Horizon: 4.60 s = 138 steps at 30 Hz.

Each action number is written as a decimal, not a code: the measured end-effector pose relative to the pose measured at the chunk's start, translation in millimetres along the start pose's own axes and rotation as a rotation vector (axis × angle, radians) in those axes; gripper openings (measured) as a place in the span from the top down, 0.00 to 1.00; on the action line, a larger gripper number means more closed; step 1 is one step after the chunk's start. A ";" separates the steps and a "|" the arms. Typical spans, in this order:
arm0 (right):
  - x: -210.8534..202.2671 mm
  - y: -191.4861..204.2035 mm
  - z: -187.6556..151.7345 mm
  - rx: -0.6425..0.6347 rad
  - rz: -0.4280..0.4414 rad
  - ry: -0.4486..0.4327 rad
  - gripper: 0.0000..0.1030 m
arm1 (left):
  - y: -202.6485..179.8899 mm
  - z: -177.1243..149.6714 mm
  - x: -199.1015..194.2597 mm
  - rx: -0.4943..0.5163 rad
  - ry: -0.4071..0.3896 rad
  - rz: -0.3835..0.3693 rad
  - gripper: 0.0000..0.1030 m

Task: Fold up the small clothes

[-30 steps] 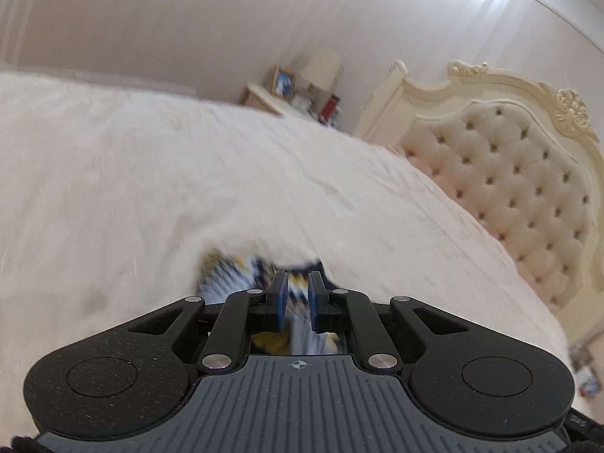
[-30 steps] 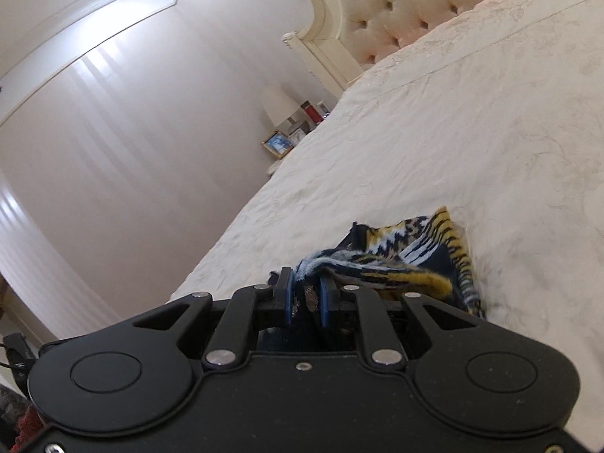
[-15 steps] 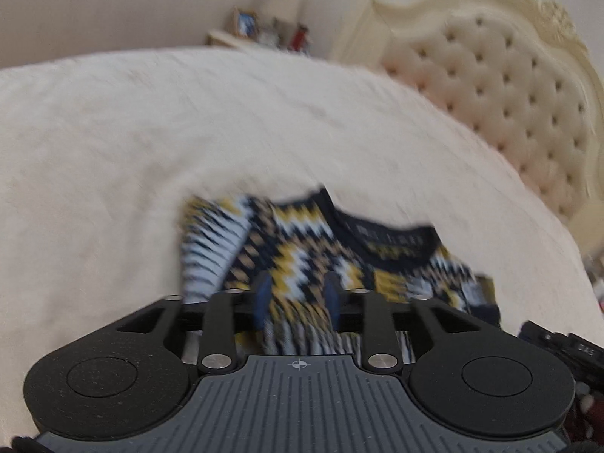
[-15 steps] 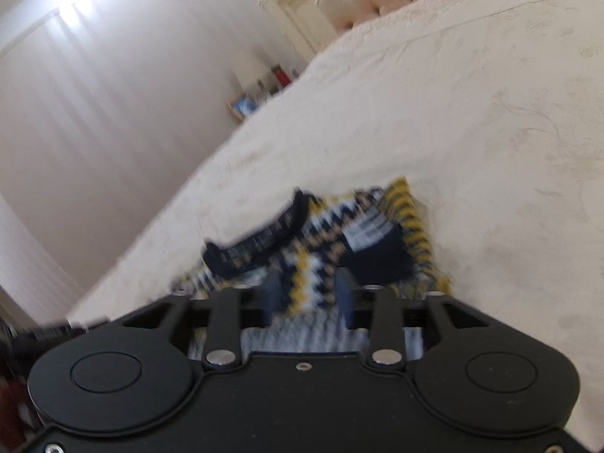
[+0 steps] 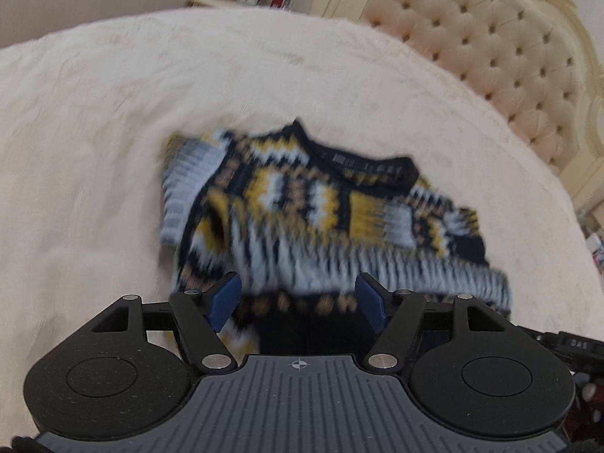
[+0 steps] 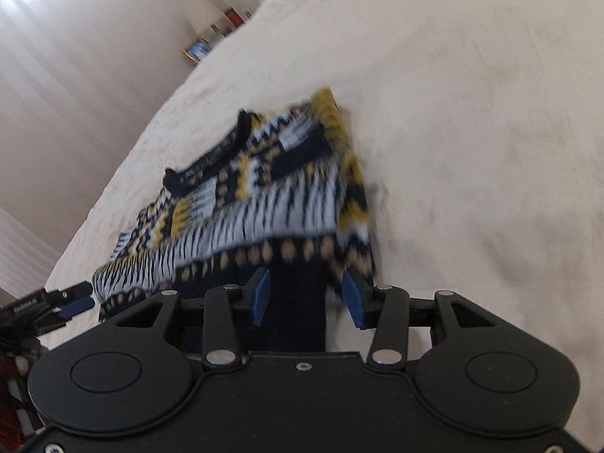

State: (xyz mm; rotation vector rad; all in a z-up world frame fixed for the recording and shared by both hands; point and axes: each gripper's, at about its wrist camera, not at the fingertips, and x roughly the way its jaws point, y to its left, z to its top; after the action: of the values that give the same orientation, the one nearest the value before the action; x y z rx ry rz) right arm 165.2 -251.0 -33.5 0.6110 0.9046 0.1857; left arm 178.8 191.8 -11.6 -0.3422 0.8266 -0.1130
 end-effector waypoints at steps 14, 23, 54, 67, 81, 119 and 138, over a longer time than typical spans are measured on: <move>26.6 3.4 -12.9 0.006 0.064 0.053 0.45 | 14.1 -30.7 24.4 -0.016 0.094 0.047 0.37; 31.1 4.9 -13.3 -0.009 0.056 0.050 0.46 | 11.2 -33.8 35.5 -0.035 0.136 -0.039 0.38; 16.5 75.4 83.3 -0.193 0.287 -0.249 0.85 | 8.3 52.0 -1.0 -0.148 -0.239 -0.178 0.94; 105.1 50.8 122.9 -0.112 0.141 -0.230 0.68 | 50.5 71.2 46.8 -0.240 -0.262 -0.083 0.58; 85.5 28.6 92.6 -0.251 0.033 -0.296 0.33 | 23.3 61.9 84.2 0.044 -0.092 0.003 0.46; 107.0 36.5 85.2 -0.410 -0.138 -0.265 0.78 | 43.1 72.1 67.8 0.074 -0.192 0.240 0.99; 107.6 40.9 79.3 -0.418 -0.064 -0.238 0.79 | 11.2 53.5 90.5 0.149 -0.126 0.071 0.96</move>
State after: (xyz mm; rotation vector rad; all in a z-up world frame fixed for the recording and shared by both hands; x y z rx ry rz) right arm 297.5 -207.8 -46.7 0.2091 0.6278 0.2314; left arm 279.0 195.0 -45.3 -0.1778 0.6999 -0.0852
